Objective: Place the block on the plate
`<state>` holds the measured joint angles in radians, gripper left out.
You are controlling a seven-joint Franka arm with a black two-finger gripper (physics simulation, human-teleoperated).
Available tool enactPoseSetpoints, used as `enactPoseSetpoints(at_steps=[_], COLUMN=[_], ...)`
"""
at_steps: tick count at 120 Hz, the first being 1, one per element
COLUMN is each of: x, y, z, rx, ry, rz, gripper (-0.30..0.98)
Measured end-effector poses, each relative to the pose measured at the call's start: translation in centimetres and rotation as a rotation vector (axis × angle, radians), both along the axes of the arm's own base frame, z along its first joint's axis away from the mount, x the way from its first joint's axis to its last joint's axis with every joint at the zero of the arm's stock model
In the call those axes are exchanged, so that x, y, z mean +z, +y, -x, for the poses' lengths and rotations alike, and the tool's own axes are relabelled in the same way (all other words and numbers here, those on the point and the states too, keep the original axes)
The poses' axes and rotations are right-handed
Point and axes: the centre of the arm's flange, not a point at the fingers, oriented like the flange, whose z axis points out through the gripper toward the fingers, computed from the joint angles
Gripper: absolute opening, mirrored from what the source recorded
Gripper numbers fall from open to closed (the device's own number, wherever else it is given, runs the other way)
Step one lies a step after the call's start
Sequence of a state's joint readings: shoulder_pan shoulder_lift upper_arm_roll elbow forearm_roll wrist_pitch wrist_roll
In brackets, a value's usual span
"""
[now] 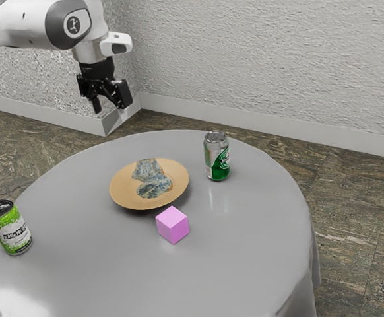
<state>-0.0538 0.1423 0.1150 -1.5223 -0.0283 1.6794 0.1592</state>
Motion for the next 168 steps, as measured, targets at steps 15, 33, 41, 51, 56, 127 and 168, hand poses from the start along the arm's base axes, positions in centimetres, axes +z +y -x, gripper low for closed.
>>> enactPoseSetpoints(at_steps=[15, 33, 41, 51, 56, 127, 168], x=[0.0, -0.4, -1.3, -3.2, -4.0, -18.7, -25.3], y=[0.0, 0.0, -0.1, -0.8, -1.8, -11.6, -12.9], z=[0.0, 0.0, 0.5, 1.3, 1.5, 0.5, 0.2], rx=[-0.003, -0.007, -0.008, -0.018, -0.035, -0.180, -0.197], ry=[0.002, 0.009, 0.032, 0.072, 0.088, 0.107, 0.066], rz=[-0.001, -0.001, 0.008, 0.020, 0.023, 0.025, 0.016], gripper=[0.69, 0.69, 0.69, 0.69, 0.69, 0.69, 0.69])
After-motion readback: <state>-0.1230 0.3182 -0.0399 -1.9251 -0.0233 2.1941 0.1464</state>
